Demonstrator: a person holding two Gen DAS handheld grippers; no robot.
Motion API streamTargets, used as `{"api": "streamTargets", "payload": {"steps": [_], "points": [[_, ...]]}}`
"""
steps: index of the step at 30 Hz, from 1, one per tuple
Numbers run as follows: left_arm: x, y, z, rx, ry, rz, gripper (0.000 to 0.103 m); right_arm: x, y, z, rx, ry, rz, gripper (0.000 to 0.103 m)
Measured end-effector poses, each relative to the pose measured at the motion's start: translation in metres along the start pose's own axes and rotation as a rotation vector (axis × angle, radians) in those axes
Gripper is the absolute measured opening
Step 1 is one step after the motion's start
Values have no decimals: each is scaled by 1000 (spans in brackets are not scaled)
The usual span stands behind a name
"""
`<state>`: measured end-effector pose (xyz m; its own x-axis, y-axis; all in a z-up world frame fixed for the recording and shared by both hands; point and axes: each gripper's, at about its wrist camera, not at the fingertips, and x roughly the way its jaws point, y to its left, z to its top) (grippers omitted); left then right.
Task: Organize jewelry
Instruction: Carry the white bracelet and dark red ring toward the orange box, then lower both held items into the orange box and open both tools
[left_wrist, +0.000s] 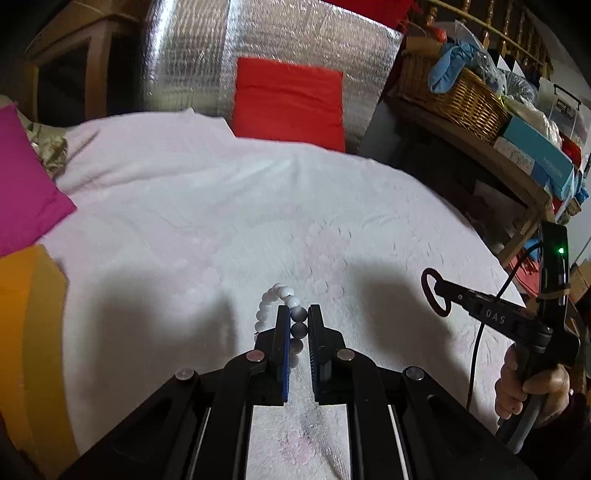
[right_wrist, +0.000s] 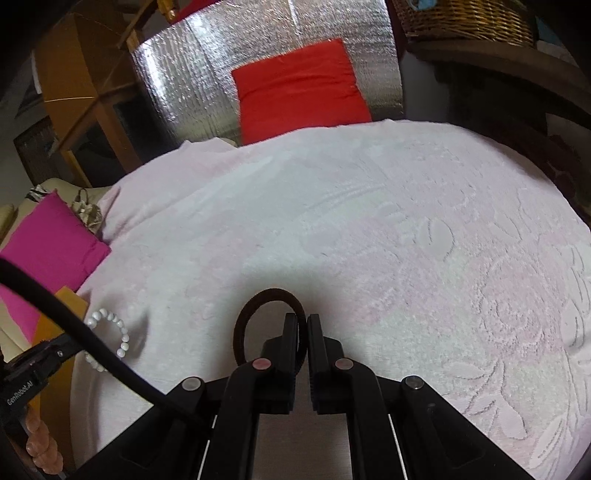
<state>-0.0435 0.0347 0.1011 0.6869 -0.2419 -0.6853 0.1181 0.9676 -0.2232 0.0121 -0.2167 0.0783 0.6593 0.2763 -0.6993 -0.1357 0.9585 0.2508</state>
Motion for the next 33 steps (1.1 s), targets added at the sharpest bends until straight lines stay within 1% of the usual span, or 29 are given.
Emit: {"api": "streamTargets", "payload": {"steps": [7,10,15,22,29,33], "points": [[-32,2,-1,-24,-66,98,9,-6,19,-2,-15,-21,46,6],[-48,3,-4,-26,-97,156,9,-9,30,-6,-17,-23,71,6],[-78,4,-11,-24,-145,243,9,-20,55,-17,-34,-39,138,6],[-120,16,-41,-59,-142,322,9,-39,91,-40,-36,-66,232,6],[-169,26,-58,-69,-172,403,9,-70,114,-69,-33,-75,273,6],[-193,29,-68,-67,-190,428,9,-93,131,-80,-49,-77,309,6]]}}
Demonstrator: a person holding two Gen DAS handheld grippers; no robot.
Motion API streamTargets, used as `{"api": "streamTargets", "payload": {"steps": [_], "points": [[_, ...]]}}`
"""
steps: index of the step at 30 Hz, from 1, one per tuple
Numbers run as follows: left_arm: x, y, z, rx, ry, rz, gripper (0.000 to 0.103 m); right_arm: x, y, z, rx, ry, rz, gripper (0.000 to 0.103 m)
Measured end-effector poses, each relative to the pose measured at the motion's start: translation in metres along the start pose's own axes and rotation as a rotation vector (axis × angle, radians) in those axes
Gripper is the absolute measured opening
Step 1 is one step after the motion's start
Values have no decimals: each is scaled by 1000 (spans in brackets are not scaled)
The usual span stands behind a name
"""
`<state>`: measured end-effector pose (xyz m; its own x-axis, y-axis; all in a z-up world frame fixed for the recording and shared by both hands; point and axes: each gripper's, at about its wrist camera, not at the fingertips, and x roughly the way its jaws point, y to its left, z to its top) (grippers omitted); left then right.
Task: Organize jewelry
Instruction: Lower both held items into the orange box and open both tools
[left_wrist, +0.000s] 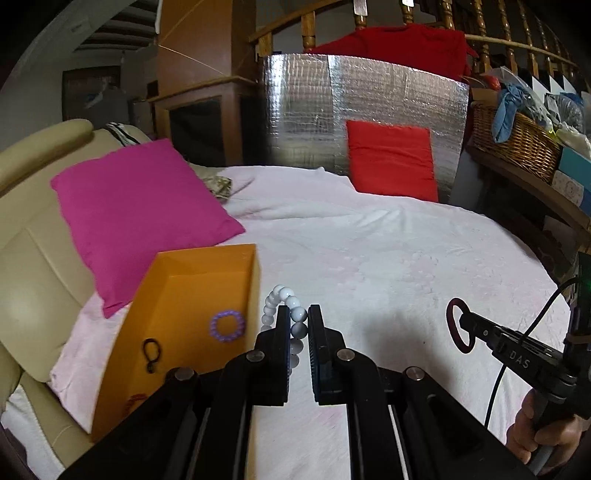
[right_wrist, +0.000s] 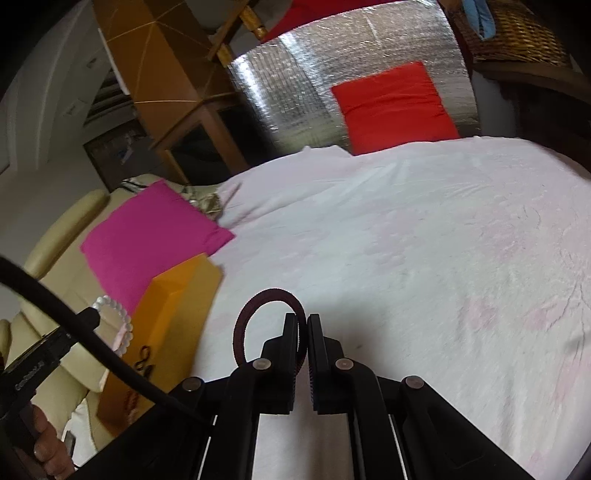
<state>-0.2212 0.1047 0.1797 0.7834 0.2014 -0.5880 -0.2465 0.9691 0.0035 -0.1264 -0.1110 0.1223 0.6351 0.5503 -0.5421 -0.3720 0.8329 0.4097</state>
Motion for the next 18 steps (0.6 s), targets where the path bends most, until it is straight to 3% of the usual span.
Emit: {"api": "streamTargets", "payload": {"steps": [9,18], "points": [[-39,41,-7,-43,-39,52,9,-18,73,-4,-84,9,82,6],[-47,90,-18,-105,-37,84,9,-8,141,-22,-170,66,138,6]]}}
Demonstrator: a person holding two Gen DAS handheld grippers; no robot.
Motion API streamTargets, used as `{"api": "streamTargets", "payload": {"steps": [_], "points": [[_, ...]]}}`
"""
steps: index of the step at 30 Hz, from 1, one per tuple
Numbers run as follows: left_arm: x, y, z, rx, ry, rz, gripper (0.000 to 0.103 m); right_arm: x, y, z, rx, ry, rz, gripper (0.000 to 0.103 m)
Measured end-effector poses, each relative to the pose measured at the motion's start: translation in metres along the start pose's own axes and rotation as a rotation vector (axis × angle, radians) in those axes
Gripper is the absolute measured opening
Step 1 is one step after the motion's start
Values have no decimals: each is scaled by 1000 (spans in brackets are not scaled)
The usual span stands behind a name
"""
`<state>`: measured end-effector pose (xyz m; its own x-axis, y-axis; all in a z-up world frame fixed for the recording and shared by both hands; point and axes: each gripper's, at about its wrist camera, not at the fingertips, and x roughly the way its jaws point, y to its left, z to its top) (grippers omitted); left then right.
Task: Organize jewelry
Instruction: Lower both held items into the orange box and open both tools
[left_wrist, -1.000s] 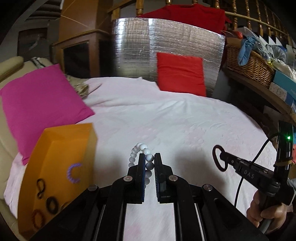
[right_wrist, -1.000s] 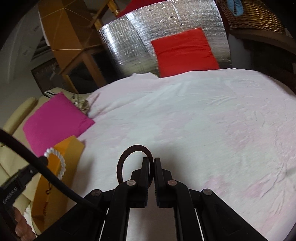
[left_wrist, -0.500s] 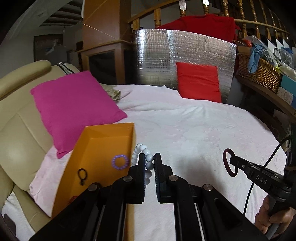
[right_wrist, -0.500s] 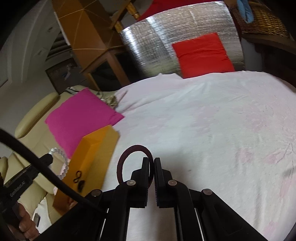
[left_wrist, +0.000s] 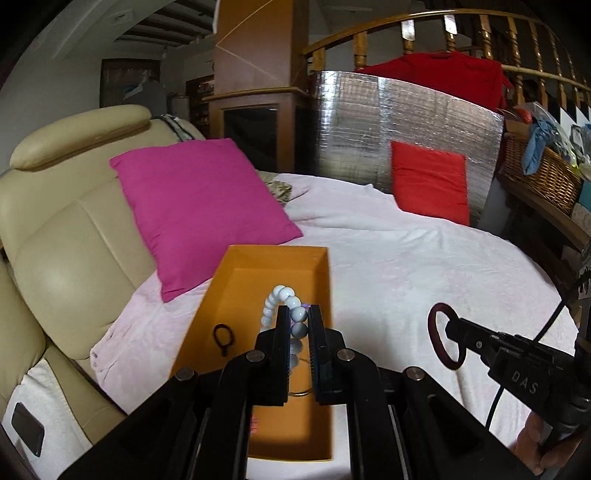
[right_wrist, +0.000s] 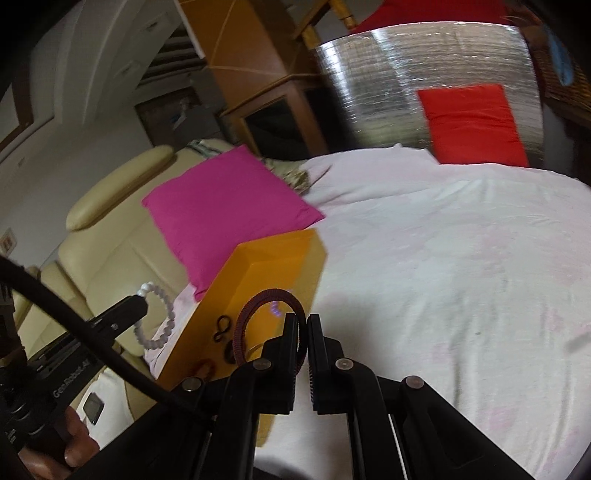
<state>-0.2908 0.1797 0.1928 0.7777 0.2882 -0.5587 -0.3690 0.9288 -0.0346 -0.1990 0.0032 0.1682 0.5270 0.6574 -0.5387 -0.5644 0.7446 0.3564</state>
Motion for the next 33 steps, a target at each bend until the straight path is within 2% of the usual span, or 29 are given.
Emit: {"api": "streamTargets", "payload": {"steps": [5,11,15,17,22,29,33], "points": [[12,48,0,6,41,-24,9,14,19,-6,-9,57,22,6],[32,116,1,-25,98,55,9,39,38,-18,-16,131,78,6],[46,136,6,-37,114,61,9,65,58,-35,-11,191,144,6],[55,136,10,-28,118,56,9,76,67,-48,-3,200,181,6],[83,120,25,43,121,52,9,91,74,-65,22,150,233,6],[124,95,42,93,146,18,9,104,70,-69,58,114,223,7],[148,86,47,122,178,7,9,110,70,-69,59,127,203,7]]}}
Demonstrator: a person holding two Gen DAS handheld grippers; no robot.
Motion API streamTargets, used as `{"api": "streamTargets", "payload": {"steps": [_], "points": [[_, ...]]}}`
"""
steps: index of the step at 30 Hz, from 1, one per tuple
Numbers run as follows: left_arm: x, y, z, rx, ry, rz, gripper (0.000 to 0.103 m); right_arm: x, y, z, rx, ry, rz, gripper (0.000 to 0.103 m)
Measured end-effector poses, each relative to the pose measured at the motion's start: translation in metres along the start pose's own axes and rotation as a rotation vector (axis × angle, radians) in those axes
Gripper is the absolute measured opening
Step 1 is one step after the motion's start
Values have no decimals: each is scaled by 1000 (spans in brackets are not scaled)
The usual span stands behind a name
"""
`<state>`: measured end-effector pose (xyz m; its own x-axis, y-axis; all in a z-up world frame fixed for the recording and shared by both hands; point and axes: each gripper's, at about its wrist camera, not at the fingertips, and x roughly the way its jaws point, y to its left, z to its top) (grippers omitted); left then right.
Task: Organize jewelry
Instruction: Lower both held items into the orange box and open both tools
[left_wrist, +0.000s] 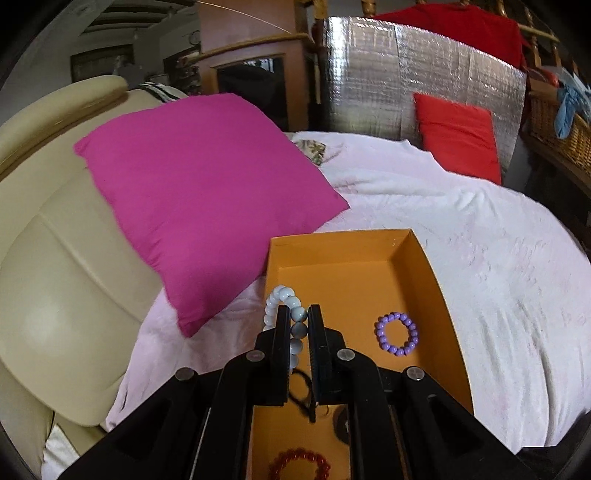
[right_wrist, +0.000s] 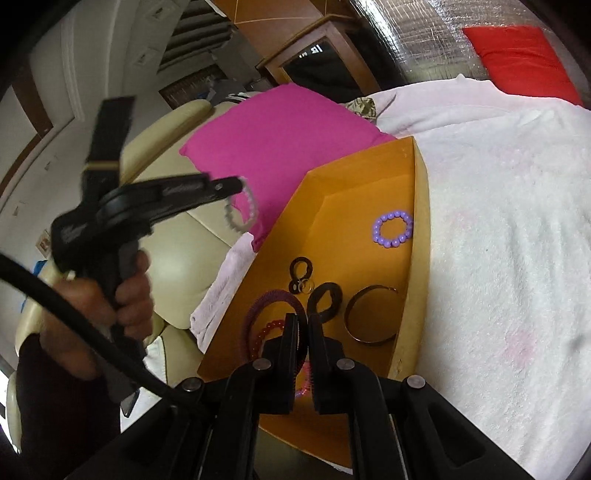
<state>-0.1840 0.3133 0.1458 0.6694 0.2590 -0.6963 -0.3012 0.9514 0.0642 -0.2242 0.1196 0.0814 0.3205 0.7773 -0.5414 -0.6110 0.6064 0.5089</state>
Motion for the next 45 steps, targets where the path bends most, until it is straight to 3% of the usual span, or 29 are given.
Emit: {"api": "streamTargets", "payload": {"steps": [6,14,17,25,34,35,36,38,41,45], "points": [[18,-1,4,-6,37,-11,9,10,-16,37,30,-53,-50,7],[52,-7,-1,-59,102,-69,9,71,-46,131,101,28,-92,9],[66,-11,-4,-86,127,-83,9,98,-56,150,123,67,-129,9],[92,-28,-9,-83,165,-71,10,147,-68,175,119,135,-223,10],[95,-31,-16,-72,167,-42,11,159,-72,183,110,165,-247,12],[94,-31,-16,-68,165,-37,17,158,-73,184,114,164,-246,23],[92,-32,-16,-61,161,-30,29,157,-75,185,129,166,-241,40],[86,-33,-17,-43,139,-8,42,152,-78,186,153,152,-219,55],[74,-36,-16,-23,115,10,46,139,-75,187,135,111,-208,55],[51,-39,-15,-11,74,53,61,117,-69,183,117,77,-192,55]]}}
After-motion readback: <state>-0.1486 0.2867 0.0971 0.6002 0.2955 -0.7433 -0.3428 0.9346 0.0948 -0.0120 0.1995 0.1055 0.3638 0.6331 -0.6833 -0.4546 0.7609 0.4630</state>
